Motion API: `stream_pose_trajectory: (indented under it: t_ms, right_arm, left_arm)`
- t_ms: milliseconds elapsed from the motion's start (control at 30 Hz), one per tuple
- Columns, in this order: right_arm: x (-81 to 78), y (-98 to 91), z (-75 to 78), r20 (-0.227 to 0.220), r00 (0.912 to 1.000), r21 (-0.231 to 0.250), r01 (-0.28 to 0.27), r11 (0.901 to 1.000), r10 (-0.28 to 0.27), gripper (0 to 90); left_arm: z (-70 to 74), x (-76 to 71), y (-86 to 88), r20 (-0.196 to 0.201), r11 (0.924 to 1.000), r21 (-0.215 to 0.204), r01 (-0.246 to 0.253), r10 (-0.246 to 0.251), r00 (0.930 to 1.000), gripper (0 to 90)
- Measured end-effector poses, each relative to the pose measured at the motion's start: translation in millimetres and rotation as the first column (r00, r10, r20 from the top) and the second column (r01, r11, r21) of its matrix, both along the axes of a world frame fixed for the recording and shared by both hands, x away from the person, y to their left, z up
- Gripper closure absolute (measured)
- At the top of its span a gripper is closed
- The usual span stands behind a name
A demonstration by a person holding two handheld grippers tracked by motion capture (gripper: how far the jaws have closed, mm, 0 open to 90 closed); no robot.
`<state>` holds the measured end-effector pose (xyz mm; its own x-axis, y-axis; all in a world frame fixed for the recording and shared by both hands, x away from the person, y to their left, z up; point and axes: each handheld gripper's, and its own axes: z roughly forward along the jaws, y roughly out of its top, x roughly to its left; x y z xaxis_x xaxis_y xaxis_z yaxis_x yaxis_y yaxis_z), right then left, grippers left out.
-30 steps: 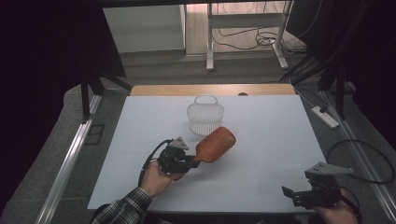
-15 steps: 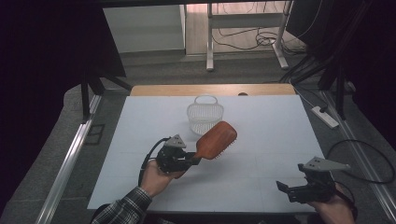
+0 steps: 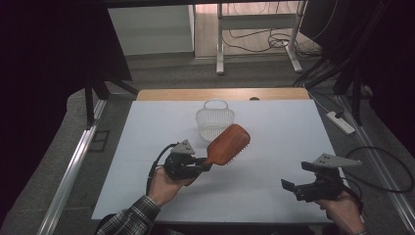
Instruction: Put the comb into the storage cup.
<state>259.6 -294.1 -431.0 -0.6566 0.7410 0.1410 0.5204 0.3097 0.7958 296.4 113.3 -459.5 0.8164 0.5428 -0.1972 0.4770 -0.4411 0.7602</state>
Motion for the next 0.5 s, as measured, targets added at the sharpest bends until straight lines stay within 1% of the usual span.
stream_pose_trajectory:
  t_ms: [67,133,200,267,367,500]
  right_arm:
    - [2.3,3.7,1.0,0.009,0.9999,0.008,-0.008,0.9999,0.008,0.0]
    - [3.5,6.0,1.7,0.007,0.9999,0.017,-0.010,0.9998,0.010,0.0]
    - [7.7,13.2,3.7,-0.003,0.9997,0.045,-0.022,0.9987,0.023,0.0]
    - [10.4,17.6,4.4,-0.004,0.9997,0.046,-0.024,0.9987,0.024,0.0]
    - [14.1,23.0,4.7,-0.005,0.9995,0.052,-0.031,0.9982,0.031,0.0]
    - [18.5,33.2,5.6,-0.022,0.9985,0.064,-0.049,0.9968,0.050,0.0]
  left_arm:
    - [0.6,-0.2,0.5,0.004,1.0000,-0.005,0.000,0.000,1.0000,71.4]
    - [1.0,-0.3,0.8,0.007,1.0000,-0.008,-0.002,0.002,1.0000,71.4]
    - [2.0,-0.6,1.8,0.011,0.9998,-0.019,-0.004,0.004,0.9999,71.4]
    - [2.5,-0.5,2.4,0.008,0.9997,-0.025,-0.001,0.002,1.0000,71.4]
    - [2.7,-1.2,2.2,0.013,0.9996,-0.027,-0.005,0.005,0.9999,71.4]
    - [3.0,-1.4,1.7,0.017,0.9995,-0.033,-0.004,0.005,0.9998,71.4]
